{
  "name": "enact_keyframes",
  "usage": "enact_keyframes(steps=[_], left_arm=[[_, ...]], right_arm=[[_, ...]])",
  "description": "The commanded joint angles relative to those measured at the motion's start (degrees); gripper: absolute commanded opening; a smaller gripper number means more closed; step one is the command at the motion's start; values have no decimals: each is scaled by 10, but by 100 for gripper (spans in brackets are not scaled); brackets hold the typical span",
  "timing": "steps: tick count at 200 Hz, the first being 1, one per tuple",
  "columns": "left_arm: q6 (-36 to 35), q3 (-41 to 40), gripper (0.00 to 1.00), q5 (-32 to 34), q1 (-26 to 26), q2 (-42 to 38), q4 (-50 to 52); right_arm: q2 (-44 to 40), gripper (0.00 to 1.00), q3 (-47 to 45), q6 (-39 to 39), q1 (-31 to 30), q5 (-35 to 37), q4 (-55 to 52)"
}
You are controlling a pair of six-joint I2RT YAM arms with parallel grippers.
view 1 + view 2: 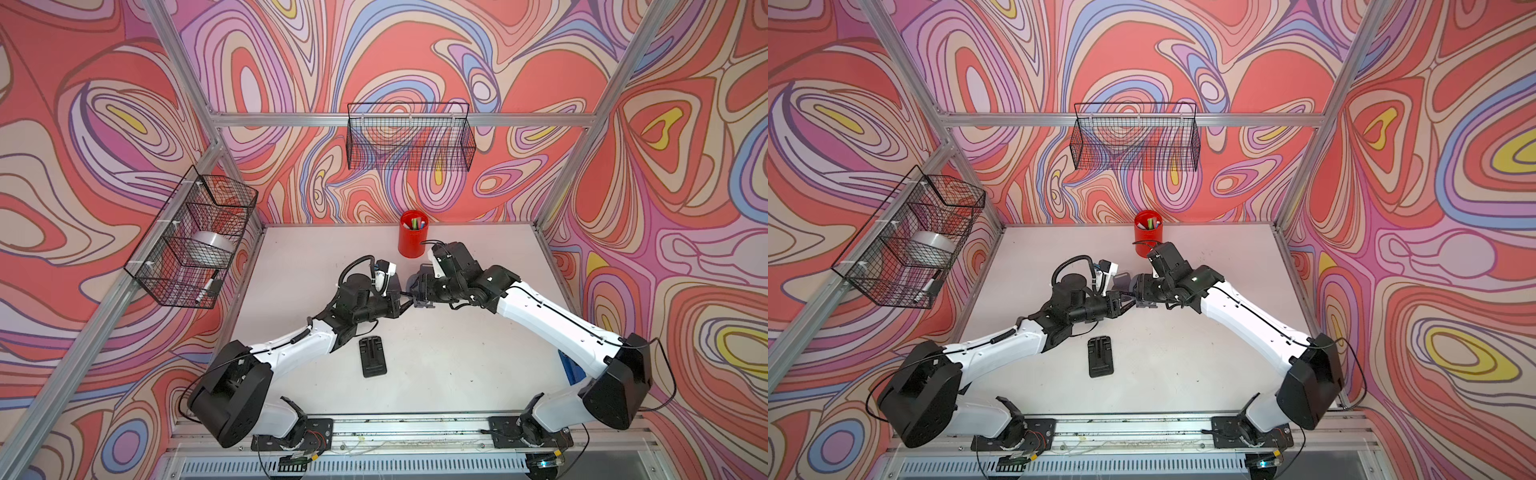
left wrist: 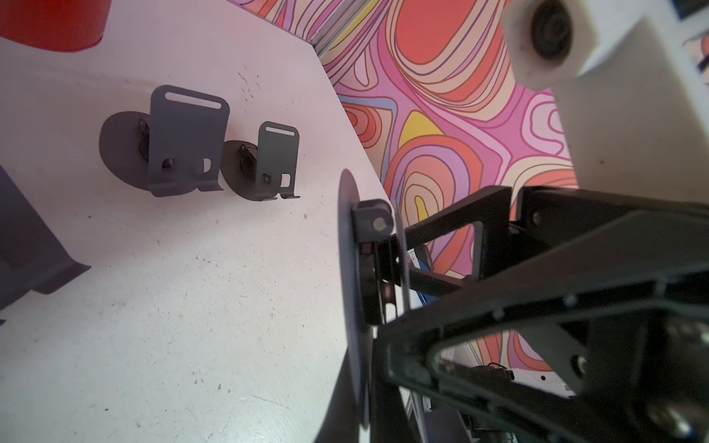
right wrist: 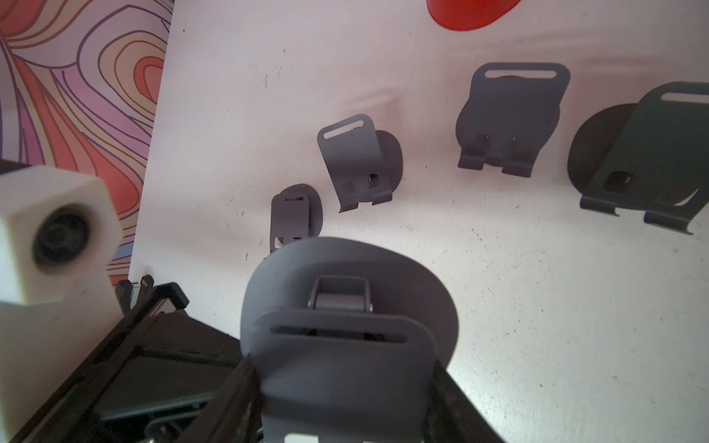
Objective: Open the phone stand
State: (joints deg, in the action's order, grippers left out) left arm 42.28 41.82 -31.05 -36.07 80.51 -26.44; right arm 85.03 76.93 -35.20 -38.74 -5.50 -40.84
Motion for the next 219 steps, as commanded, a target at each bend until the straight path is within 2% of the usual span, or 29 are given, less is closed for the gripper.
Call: enact_keyframes(steps=[1, 37, 82, 105, 127, 151, 177, 219], left_arm=[[-64, -1, 0, 15, -5, 5, -11], [-132, 5, 0, 45, -5, 5, 47], [-181, 5, 0, 72, -4, 10, 84], [-171, 7, 0, 65, -5, 6, 78], [-127, 4, 0, 49, -5, 6, 44], [-82, -4, 0, 37, -11, 4, -5], [-59, -2, 0, 29, -20, 3, -24], [-44, -1, 0, 28, -22, -10, -29]], right_arm=[[-19, 5, 23, 5, 5, -68, -21], [-14, 5, 46, 22, 19, -103, -61], [-10, 4, 70, 45, 39, -142, -100], [-4, 4, 79, 55, 41, -137, -116], [-3, 7, 59, 52, 41, -121, -94], [-2, 16, 30, 41, 40, -100, -61], [-4, 35, 14, 29, 40, -73, -33], [-9, 53, 4, 18, 33, -39, -15]])
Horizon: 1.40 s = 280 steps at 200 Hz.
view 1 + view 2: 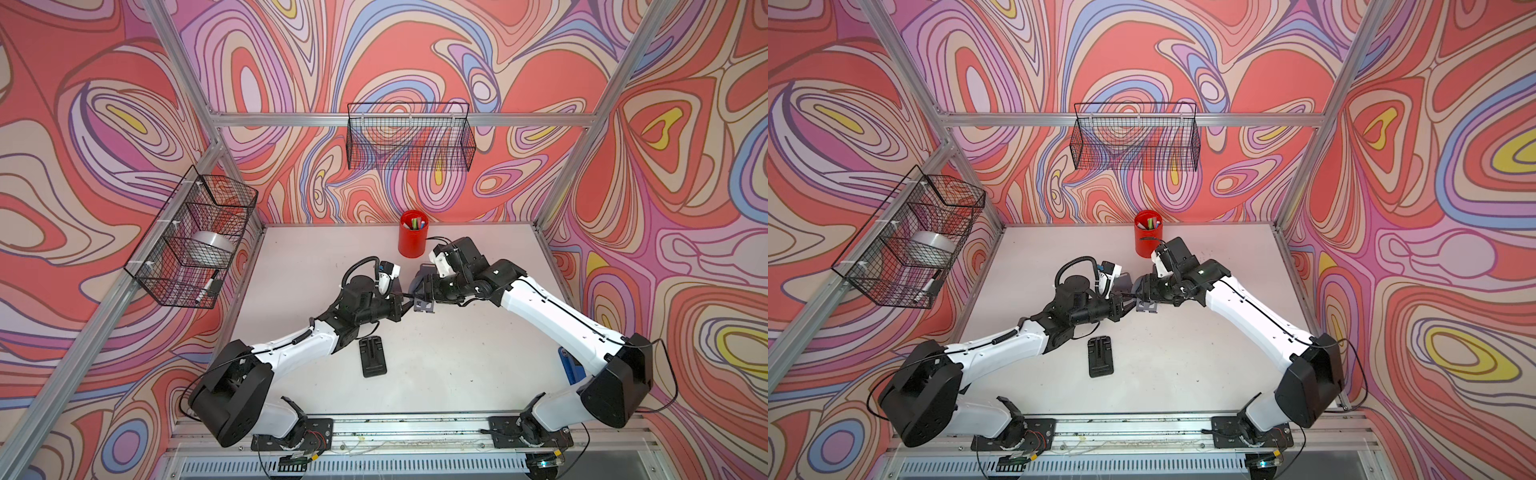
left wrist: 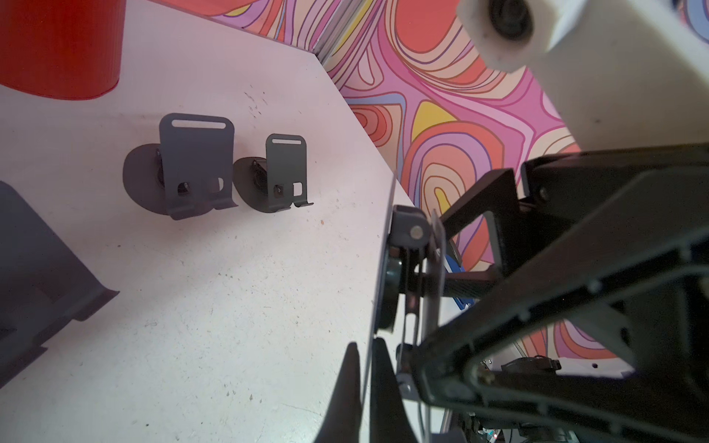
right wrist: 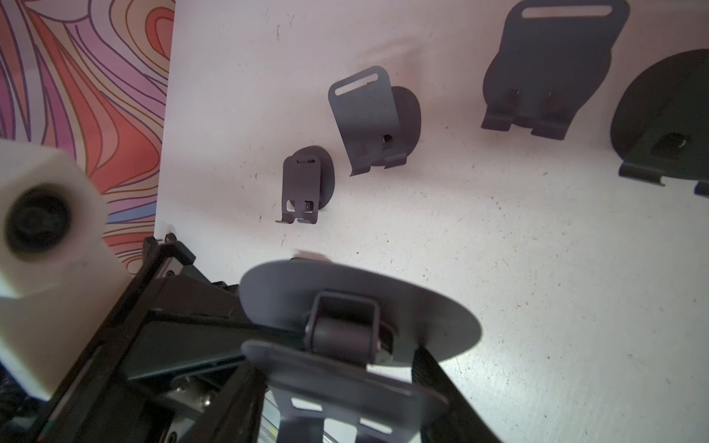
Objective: Open the phone stand
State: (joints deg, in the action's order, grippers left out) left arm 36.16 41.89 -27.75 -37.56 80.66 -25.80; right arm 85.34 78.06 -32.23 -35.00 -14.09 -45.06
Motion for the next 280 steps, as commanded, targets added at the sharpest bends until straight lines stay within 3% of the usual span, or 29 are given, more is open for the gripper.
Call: enact_keyframes(steps=[1, 26, 70, 118, 210, 280], left_arm=[[17, -1, 0, -5, -7, -12, -35], [22, -2, 0, -7, -7, -20, -39], [32, -17, 0, -21, -7, -31, -71], [25, -22, 0, -10, -7, -47, -58], [15, -13, 0, 49, -7, -36, -44], [31, -15, 0, 45, -7, -11, -74]], right_arm=[[-12, 54, -7, -12, -5, 48, 27], [-8, 61, -4, -12, -15, 64, 26], [0, 64, 0, -20, -19, 83, 34], [4, 74, 12, -18, -19, 89, 20], [-23, 76, -22, -71, -29, 74, 34], [-37, 72, -96, -136, -38, 58, 131]])
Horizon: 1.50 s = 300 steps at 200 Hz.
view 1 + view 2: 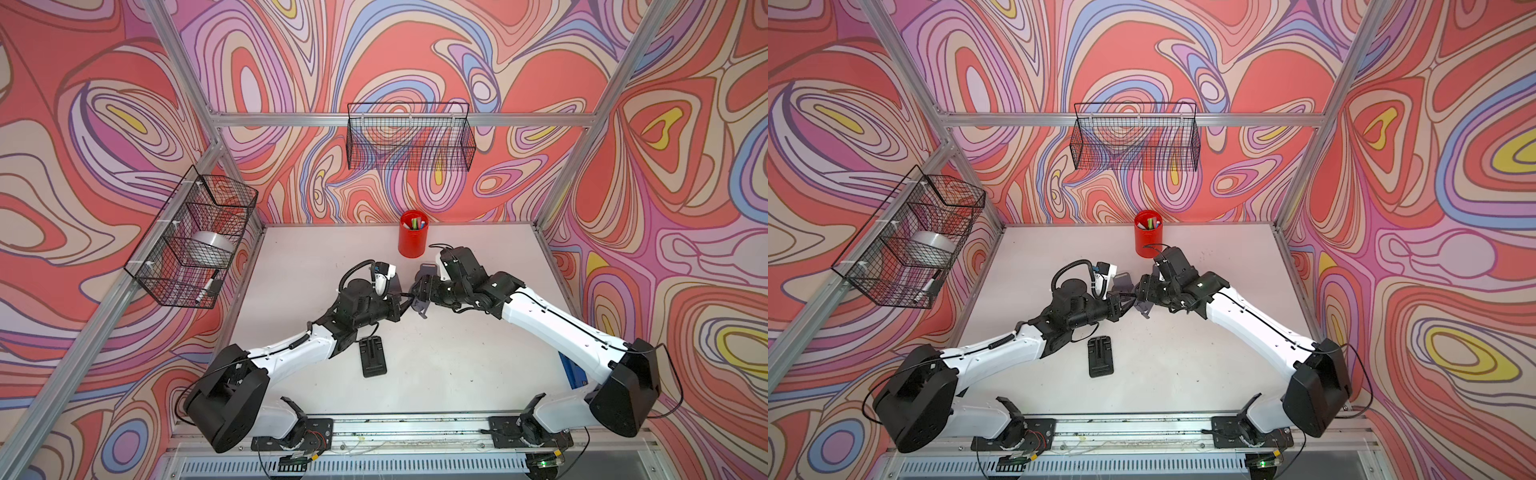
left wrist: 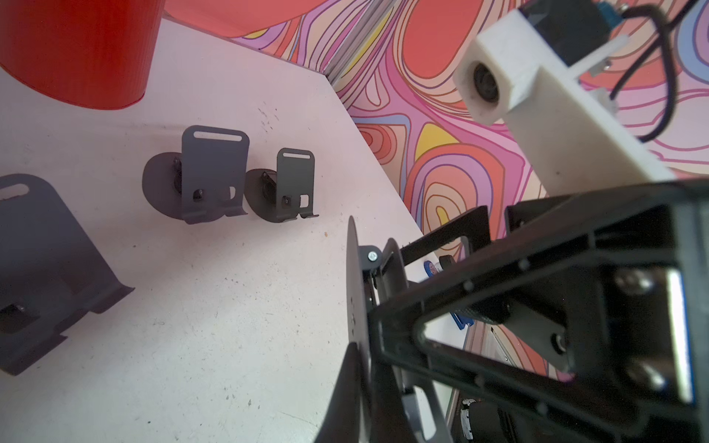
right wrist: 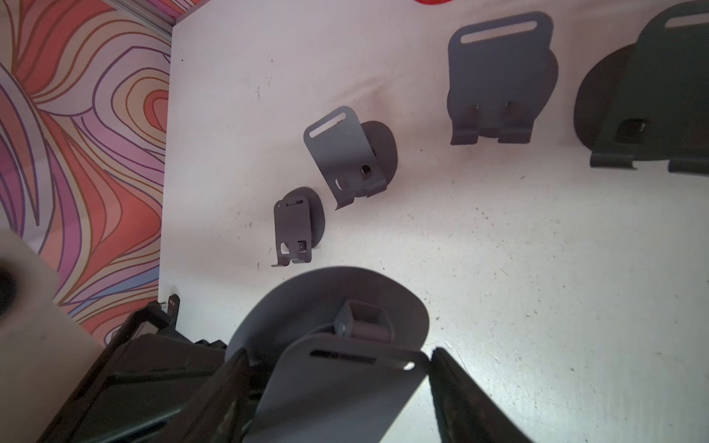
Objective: Open the phone stand
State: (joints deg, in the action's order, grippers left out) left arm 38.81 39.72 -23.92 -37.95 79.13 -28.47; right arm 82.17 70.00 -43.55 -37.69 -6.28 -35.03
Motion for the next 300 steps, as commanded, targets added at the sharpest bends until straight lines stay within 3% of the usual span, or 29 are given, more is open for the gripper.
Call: enact_keyframes(steps=[1, 31, 122, 234, 300], left_arm=[[5, 6, 0, 6, -3, 4, -47], [13, 3, 0, -4, -3, 12, -51], [40, -6, 0, -14, -3, 27, -97], [145, -61, 0, 28, 7, 64, -321], [153, -48, 0, 9, 9, 79, -328]], right_arm=[[-5, 72, -16, -22, -11, -21, 31], [4, 64, -9, -17, -11, -35, 46], [11, 58, 10, -2, -11, -44, 43], [-10, 67, 47, 1, -11, 21, -57], [-5, 79, 47, 2, -11, 19, -53]])
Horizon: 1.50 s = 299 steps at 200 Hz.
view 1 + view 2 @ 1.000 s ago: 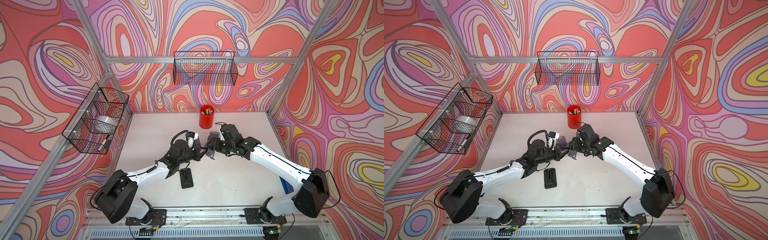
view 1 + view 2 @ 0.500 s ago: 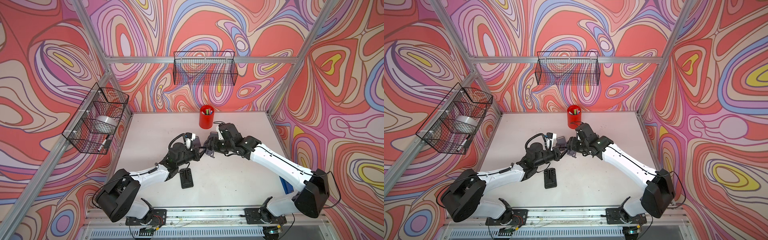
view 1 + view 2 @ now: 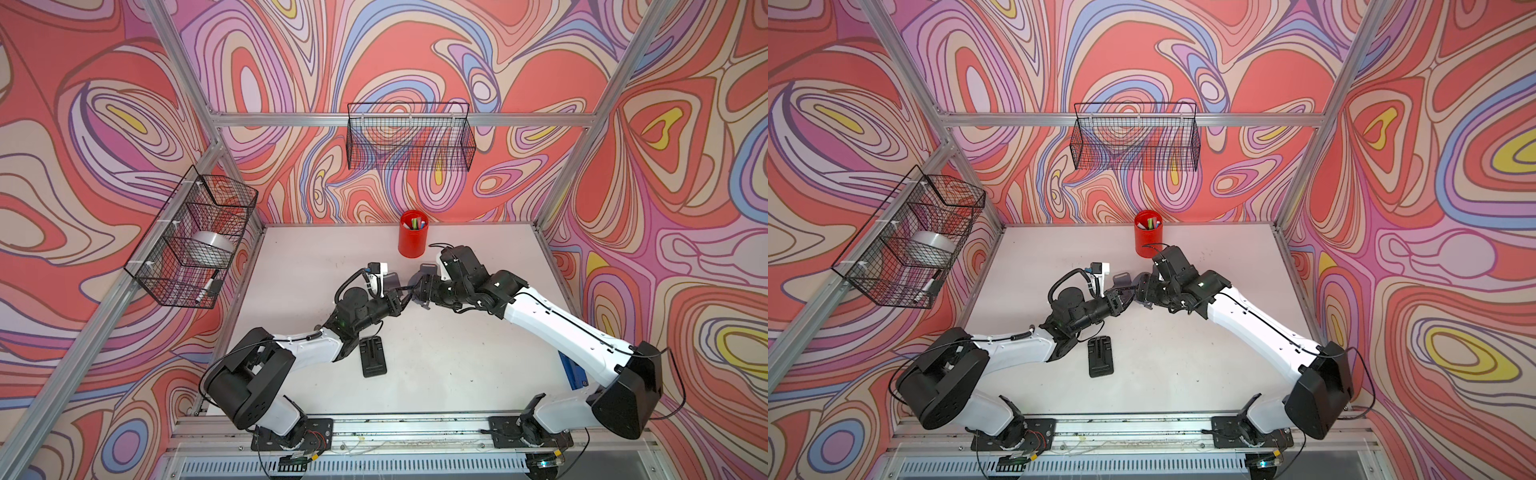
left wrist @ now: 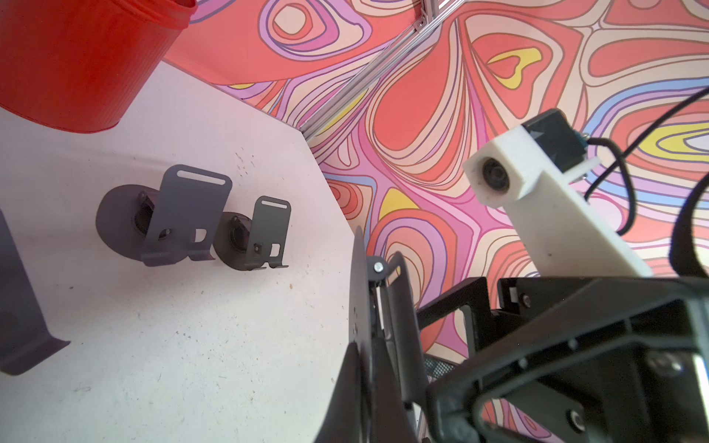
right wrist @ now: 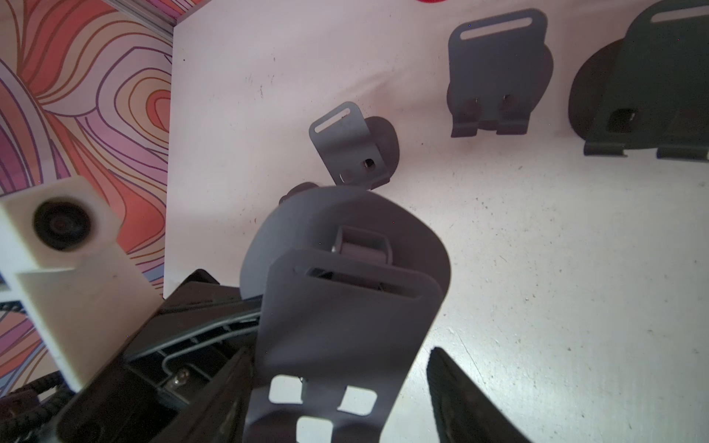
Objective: Open the phone stand
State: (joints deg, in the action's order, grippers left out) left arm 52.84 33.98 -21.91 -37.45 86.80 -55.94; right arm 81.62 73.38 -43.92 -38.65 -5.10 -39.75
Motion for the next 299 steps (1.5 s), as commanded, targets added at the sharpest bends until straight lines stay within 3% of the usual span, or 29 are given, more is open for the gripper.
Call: enact_keyframes(steps=[1, 40, 79, 162, 184, 225, 273, 299], left_arm=[[12, 10, 0, -11, 4, 3, -53], [6, 8, 0, -14, 4, -3, -44], [3, 10, 0, -19, 4, -1, -38], [-4, 13, 0, -27, 3, 4, -39], [-4, 14, 0, -30, 3, 4, -38], [-18, 16, 0, -41, 3, -10, -15], [-55, 38, 0, -84, 3, -29, 66], [-65, 55, 19, -108, 2, -28, 101]], right_arm=[[1, 79, 13, 6, -1, 7, -6], [14, 82, 15, -2, -1, -1, 11], [14, 77, 4, -18, -1, -19, 49], [46, 76, 22, -14, -1, -38, 55], [50, 69, 25, -11, -1, -36, 49], [53, 37, 29, 7, -1, -36, 33], [53, 25, 45, 45, -1, -43, 20], [62, 22, 61, 65, -1, -52, 9]])
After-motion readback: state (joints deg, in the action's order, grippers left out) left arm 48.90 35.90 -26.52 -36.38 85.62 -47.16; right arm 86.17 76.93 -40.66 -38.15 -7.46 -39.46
